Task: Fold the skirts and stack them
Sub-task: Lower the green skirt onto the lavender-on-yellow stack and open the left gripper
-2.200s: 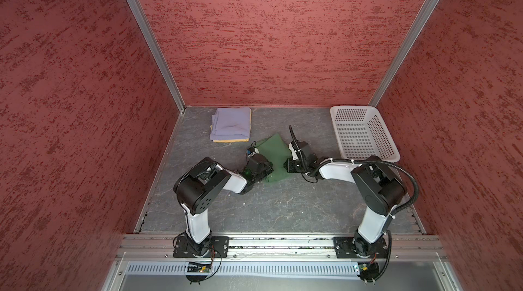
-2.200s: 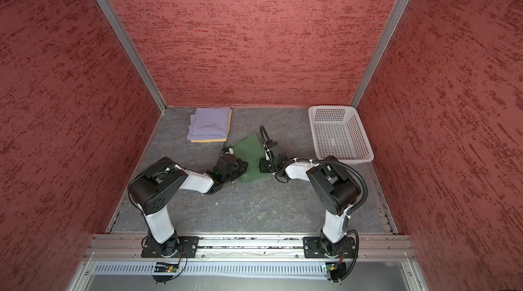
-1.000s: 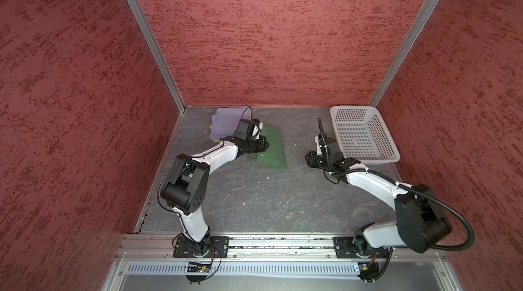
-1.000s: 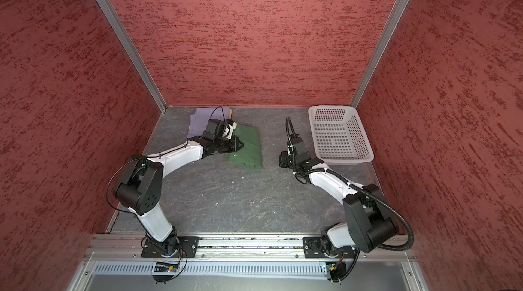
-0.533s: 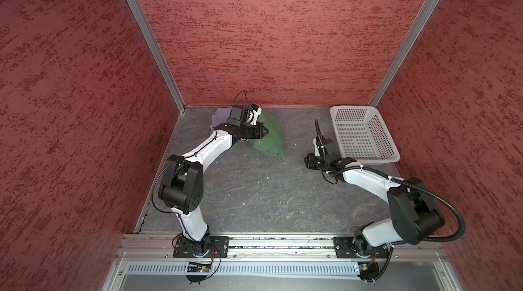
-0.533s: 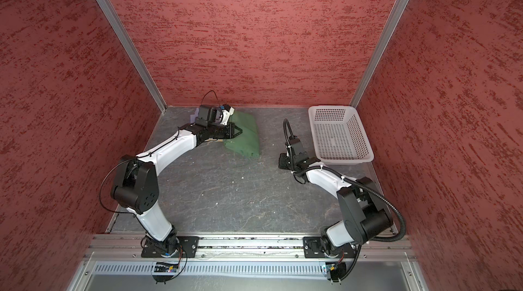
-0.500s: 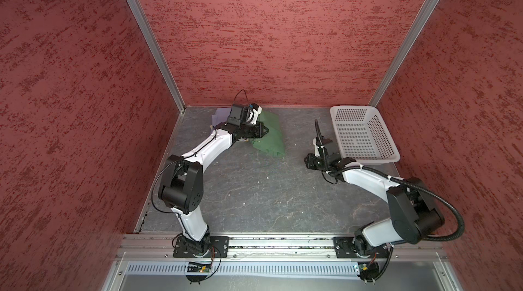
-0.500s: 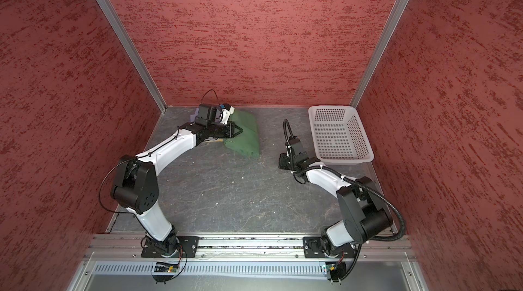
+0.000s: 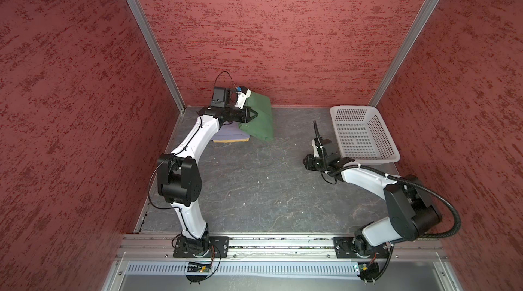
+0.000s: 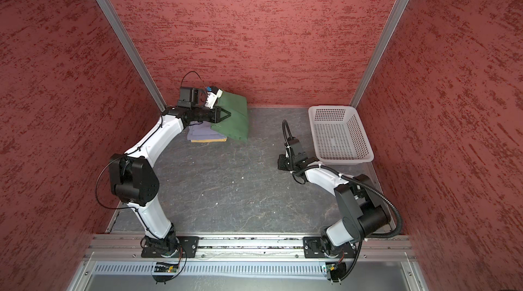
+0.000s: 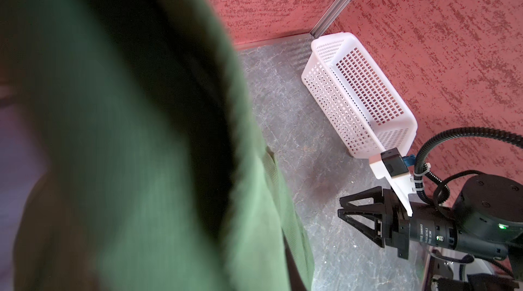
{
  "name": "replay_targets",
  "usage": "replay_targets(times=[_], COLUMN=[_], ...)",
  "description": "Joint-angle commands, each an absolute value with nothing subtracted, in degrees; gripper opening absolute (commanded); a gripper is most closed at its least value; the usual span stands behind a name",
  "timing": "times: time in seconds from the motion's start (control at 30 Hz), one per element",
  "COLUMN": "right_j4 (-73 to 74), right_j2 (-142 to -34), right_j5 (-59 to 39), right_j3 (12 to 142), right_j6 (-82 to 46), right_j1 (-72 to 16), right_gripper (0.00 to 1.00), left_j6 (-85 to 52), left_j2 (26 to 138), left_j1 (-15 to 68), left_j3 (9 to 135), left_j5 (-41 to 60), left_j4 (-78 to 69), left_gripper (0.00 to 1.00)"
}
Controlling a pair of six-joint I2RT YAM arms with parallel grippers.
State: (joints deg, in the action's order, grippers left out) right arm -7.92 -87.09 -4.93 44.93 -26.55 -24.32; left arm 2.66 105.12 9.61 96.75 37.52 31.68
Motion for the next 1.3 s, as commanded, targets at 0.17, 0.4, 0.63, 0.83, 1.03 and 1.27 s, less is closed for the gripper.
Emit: replay_targets(times=[0.17, 0.4, 0.63, 0.83, 1.03, 1.27], right_j4=[-5.9, -5.7, -5.9, -6.3, -6.5, -7.1], right_j2=[-89.2, -89.5, -88.5, -88.4, -88.5, -88.4], right_j5=[-6.6, -7.4, -7.6, -8.0, -8.2, -8.1], right_j3=[45.5, 46.0, 47.0, 47.8, 48.3, 48.6], right_j6=[-26.7, -26.4, -26.5, -26.5, -26.6, -26.6], right_j1=[-24.2, -24.2, -24.2, -24.2, -24.3, -24.3], right_gripper=[0.37, 0.37, 0.37, 0.37, 0.37, 0.37], left_j6=[13.4, 16.3, 18.3, 19.0, 20.3, 20.2], left_j2=[111.4, 115.6, 121.6, 125.2, 128.7, 132.1], left_j1=[4.9, 0.7, -2.2, -3.1, -3.6, -4.7], left_j3=[107.2, 111.9, 120.5, 123.9, 127.2, 130.6], left_j5=[40.5, 40.4, 42.4, 43.4, 44.0, 43.5], left_j4=[40.3, 43.4, 48.9, 50.9, 53.2, 55.3], left_gripper=[0.0, 0.0, 0.0, 0.0, 0.0, 0.0])
